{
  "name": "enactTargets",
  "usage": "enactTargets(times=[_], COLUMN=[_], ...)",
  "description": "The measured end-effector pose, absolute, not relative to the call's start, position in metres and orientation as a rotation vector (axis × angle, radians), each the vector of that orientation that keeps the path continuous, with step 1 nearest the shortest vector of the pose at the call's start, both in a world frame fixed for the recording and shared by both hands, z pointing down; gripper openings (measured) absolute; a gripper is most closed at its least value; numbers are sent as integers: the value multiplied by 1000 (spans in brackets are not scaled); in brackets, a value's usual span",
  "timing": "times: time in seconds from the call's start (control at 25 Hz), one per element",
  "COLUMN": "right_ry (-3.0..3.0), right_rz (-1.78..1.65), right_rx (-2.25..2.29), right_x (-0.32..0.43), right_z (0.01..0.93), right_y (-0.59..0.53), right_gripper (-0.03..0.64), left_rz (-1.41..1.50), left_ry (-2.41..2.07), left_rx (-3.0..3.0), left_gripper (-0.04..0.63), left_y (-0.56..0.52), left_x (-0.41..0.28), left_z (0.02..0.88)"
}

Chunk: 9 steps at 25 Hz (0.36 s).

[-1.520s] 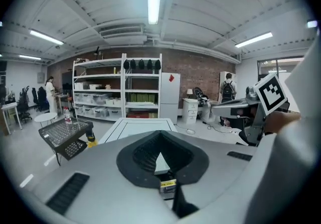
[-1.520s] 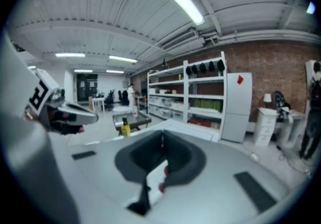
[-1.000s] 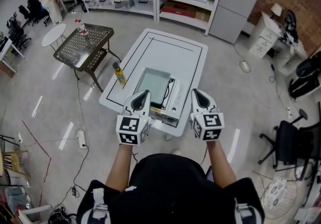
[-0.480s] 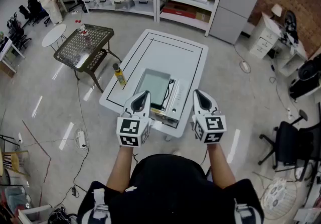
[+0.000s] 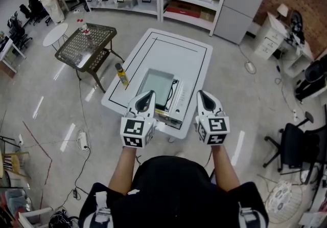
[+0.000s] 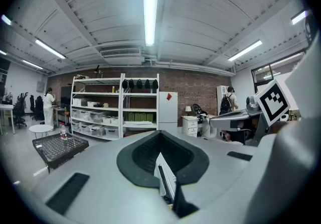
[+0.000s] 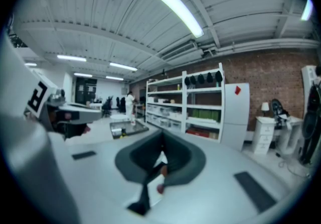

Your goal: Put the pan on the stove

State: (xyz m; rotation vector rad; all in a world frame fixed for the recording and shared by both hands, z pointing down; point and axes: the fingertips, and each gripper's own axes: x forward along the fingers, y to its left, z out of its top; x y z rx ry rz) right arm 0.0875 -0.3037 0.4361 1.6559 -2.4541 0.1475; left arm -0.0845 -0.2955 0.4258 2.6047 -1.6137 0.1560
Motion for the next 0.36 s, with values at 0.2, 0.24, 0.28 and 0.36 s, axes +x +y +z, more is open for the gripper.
enactTargets(times=[0.2, 0.24, 0.28, 0.36], right_ry=[-2443, -2439, -2435, -2428], right_rz=[142, 139, 135, 129], right_rx=[1655, 1653, 1652, 1649], right_x=[87, 87, 86, 85], right_z=[440, 441, 442, 443], right_y=[-303, -303, -304, -304], right_gripper=[34, 34, 34, 34], left_rz=[163, 165, 169, 180], left_ry=[-1608, -1609, -1610, -1613], left_rx=[2604, 2603, 2603, 2601], left_gripper=[25, 25, 25, 25], left_y=[-295, -295, -296, -297], left_x=[-85, -86, -86, -87], left_z=[429, 430, 431, 433])
